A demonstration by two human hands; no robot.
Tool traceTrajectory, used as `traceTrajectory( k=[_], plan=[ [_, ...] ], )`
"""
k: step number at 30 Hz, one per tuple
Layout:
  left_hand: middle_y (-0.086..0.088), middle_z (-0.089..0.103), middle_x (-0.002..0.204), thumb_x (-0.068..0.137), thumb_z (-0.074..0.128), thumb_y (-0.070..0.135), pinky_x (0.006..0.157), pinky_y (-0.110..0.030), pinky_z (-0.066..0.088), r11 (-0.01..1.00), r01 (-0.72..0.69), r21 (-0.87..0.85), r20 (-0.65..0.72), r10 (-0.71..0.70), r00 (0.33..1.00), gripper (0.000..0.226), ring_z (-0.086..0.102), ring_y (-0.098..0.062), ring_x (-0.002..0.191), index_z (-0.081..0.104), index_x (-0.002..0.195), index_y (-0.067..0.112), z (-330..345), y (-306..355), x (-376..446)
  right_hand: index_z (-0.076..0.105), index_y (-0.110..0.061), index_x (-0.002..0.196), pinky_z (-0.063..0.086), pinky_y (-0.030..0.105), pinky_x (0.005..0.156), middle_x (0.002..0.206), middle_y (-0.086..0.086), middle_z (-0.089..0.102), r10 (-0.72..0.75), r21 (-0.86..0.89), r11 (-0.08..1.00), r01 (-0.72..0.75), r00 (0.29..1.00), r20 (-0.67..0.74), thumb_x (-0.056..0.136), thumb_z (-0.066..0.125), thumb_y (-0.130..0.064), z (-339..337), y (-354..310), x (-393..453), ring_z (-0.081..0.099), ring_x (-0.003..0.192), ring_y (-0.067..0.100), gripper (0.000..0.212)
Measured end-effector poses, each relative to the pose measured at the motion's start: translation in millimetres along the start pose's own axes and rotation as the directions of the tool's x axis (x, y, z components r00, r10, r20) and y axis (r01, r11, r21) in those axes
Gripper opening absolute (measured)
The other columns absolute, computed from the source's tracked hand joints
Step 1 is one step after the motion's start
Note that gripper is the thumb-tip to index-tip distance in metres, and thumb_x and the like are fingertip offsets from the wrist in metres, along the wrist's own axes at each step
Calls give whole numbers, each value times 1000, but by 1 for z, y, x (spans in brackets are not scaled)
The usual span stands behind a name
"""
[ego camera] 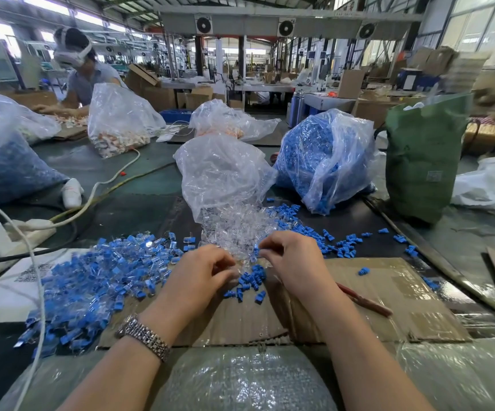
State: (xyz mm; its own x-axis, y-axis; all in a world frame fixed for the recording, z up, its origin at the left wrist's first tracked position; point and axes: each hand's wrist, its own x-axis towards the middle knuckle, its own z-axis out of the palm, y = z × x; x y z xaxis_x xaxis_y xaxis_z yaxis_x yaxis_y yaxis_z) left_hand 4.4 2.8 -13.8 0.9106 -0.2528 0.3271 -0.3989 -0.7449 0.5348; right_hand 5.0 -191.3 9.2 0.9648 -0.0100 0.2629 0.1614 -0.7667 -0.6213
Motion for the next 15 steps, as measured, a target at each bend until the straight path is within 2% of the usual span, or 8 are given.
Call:
traceTrajectory(
  k=[2,4,7,10,13,15],
  plan=[
    [10,69,88,89,74,28,71,-15,54,987,53,-153,-57,-62,996,9,68,-3,77,73,95,23,-3,2,1,77,-24,102,53,29,88,94,-7,74,-4,77,997,4,1000,5,93,73,-24,1,0,0,66,89,9,11],
    [1,75,87,88,75,19,68,-17,58,906,122,-404,-35,-149,988,9,75,-9,74,73,96,21,-8,4,2,78,-24,99,51,19,82,89,-10,74,-5,186,983,5,1000,1,91,74,-24,0,0,0,66,84,3,9],
    [-3,74,97,86,75,11,71,-15,57,848,151,-507,41,-152,988,19,76,-10,80,75,102,22,-10,3,2,77,-25,91,50,11,74,80,-11,74,-23,389,921,19,1000,6,88,78,-20,-4,-2,0,67,77,-1,6],
    [-2,77,98,82,78,15,73,-19,58,744,194,-639,113,-158,981,29,76,-17,83,76,109,24,-12,3,2,76,-23,89,55,21,80,83,-8,75,-68,482,875,43,997,35,87,78,-16,-5,-3,0,70,80,5,8],
    [-11,77,97,75,80,18,71,-24,59,578,226,-784,173,-146,974,37,76,-25,85,72,110,12,-13,2,2,77,-20,91,56,32,86,85,-3,76,-135,500,862,84,989,67,89,75,-12,-3,-6,-1,71,85,13,9],
    [-17,76,95,76,80,14,70,-25,59,503,235,-832,190,-141,972,33,75,-27,84,71,106,4,-13,1,2,77,-23,90,56,37,88,84,-3,76,-176,495,861,113,981,83,89,75,-11,-1,-6,-2,70,84,13,12]
  ],
)
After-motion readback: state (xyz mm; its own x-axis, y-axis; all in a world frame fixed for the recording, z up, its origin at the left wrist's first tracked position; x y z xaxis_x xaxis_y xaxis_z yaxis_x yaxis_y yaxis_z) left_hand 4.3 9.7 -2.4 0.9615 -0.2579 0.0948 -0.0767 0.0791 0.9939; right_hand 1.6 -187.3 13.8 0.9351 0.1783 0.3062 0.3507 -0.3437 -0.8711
